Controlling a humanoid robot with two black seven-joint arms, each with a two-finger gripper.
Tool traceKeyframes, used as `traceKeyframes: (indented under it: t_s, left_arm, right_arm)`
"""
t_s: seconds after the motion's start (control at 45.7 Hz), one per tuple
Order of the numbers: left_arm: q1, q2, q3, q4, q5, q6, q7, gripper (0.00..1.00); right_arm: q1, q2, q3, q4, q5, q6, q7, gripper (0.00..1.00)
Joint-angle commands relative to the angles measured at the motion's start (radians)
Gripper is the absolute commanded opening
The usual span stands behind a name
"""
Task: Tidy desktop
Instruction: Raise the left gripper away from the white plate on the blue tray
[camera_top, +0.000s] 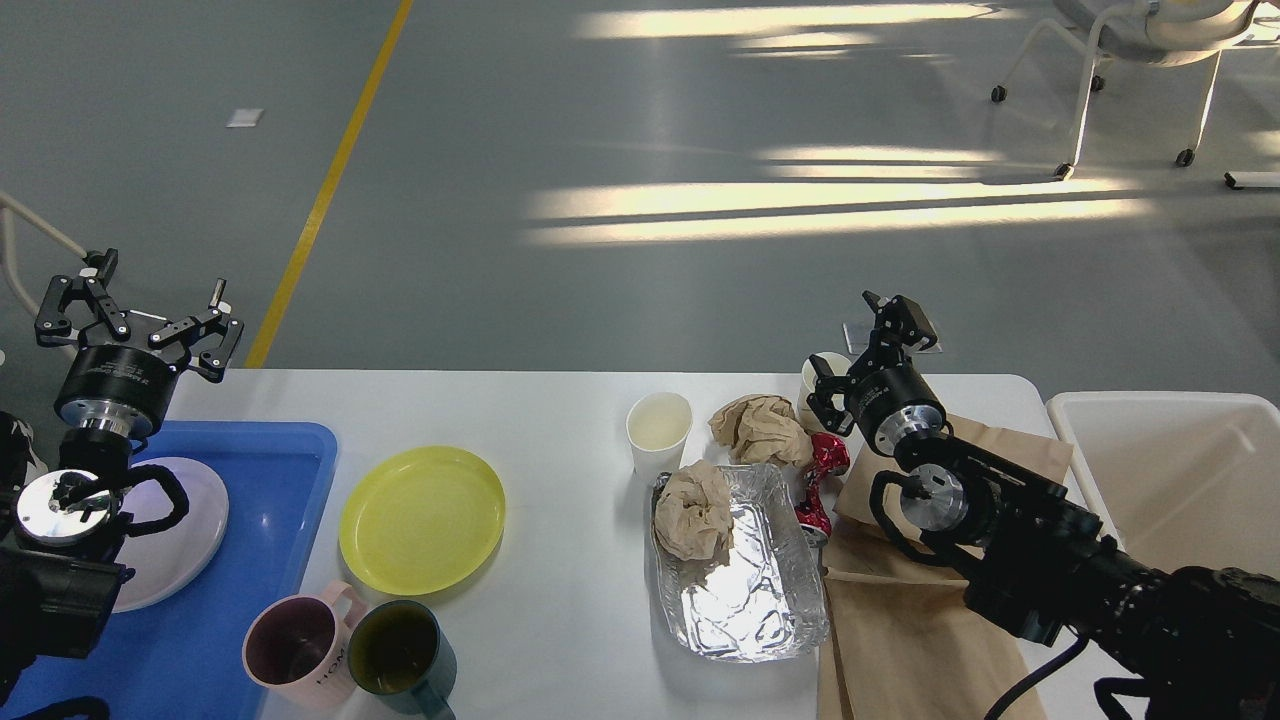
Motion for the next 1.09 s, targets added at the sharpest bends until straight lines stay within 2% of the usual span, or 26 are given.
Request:
traceKeyframes:
  t_s: [0.0,0.416,0.569,0.657,0.81,0.876,0.985,1.073]
  left_arm:
    - [0.003,-0.003,0.007,-0.001,0.0,0.002,0.002,0.96]
    - [0.009,0.008,0.015,-0.003,0.006,0.014,0.003,0.96]
    - [0.015,0.049,0.028,-0.06,0.012,0.063,0.011,0.96]
    - [0.01,0.089,0.099,-0.074,0.011,0.086,0.011,0.96]
    - [-0.01,0.167,0.287,-0.08,0.009,0.089,0.006,0.96]
    - [-0.037,0.226,0.418,-0.08,0.014,0.082,0.011,0.96]
    - [-0.167,0.325,0.753,-0.08,0.015,0.077,0.012,0.96]
    - [-0.304,0.382,1.095,-0.08,0.015,0.074,0.011,0.96]
  right_arm:
    - [0.0,0.0,0.0,0.0,0.0,0.0,0.0,1.0]
    - [0.001,0.0,0.0,0.0,0.0,0.0,0.0,1.0]
    - [0.001,0.0,0.0,0.0,0.0,-0.002,0.0,1.0]
    - [0.001,0.0,0.0,0.0,0.0,0.0,0.0,1.0]
    - [0.001,0.0,0.0,0.0,0.0,0.0,0.0,1.0]
    - [0.001,0.0,0.0,0.0,0.0,-0.002,0.0,1.0]
    - [0.001,0.0,0.0,0.0,0.0,0.0,0.0,1.0]
    - [0.001,0.0,0.0,0.0,0.0,0.0,0.0,1.0]
